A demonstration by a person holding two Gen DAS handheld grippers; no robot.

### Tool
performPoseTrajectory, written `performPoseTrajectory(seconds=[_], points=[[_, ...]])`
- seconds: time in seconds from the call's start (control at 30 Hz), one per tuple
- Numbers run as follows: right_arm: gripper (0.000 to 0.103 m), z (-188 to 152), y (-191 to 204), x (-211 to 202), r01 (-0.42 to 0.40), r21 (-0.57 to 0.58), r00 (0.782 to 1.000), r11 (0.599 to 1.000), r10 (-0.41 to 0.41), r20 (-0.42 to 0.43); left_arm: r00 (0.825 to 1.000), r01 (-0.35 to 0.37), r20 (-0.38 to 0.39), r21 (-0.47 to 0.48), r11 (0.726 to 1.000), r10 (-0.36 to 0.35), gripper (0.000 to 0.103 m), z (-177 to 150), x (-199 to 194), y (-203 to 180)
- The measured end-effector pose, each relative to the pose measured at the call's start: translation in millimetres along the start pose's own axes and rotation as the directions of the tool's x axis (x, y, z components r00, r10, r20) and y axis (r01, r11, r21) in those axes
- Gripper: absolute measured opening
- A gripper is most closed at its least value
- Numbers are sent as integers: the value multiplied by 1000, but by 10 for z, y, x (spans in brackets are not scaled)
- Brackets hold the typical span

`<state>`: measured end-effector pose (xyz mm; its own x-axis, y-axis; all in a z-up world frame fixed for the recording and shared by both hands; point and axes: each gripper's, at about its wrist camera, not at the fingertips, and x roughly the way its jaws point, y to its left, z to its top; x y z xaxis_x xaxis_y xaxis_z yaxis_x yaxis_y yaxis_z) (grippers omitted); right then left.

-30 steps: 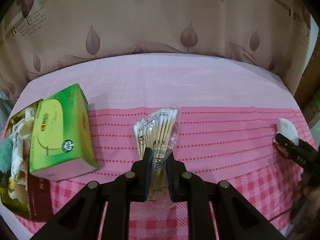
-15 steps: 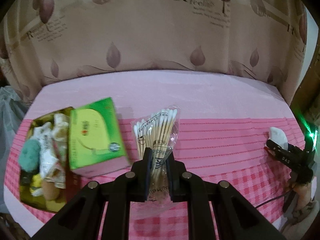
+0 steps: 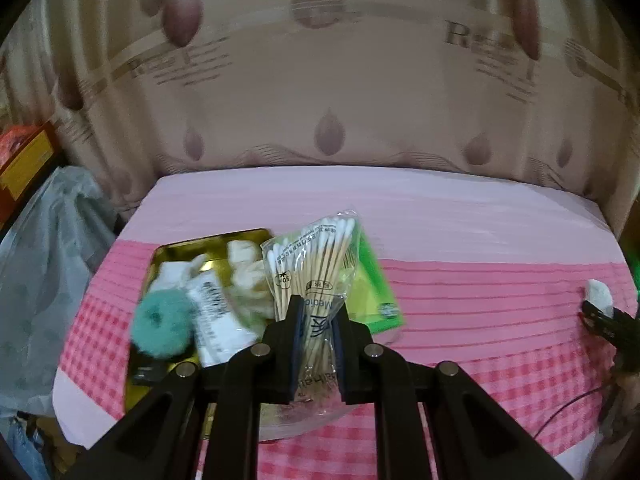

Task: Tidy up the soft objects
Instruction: 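Lower the cotton swab pack into the gold tin and open the left tool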

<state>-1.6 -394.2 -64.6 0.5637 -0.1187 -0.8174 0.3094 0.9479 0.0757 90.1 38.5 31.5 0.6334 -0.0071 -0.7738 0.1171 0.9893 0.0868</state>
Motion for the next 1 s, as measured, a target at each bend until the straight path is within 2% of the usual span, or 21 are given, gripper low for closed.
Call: performPoseTrajectory(seconds=[0.3, 0.53, 1.0], points=[[70, -12, 8, 8, 17, -17, 1000, 1000, -17, -3, 995, -89, -51, -63, 994, 86, 14, -102, 251, 597], [70, -6, 24, 19, 31, -27, 999, 999, -31, -6, 988, -122, -110, -111, 986, 110, 14, -232, 530, 910], [72, 3, 41, 28, 49, -34, 999, 998, -49, -9, 990, -77, -126, -150, 986, 58, 17, -408, 774, 1187]])
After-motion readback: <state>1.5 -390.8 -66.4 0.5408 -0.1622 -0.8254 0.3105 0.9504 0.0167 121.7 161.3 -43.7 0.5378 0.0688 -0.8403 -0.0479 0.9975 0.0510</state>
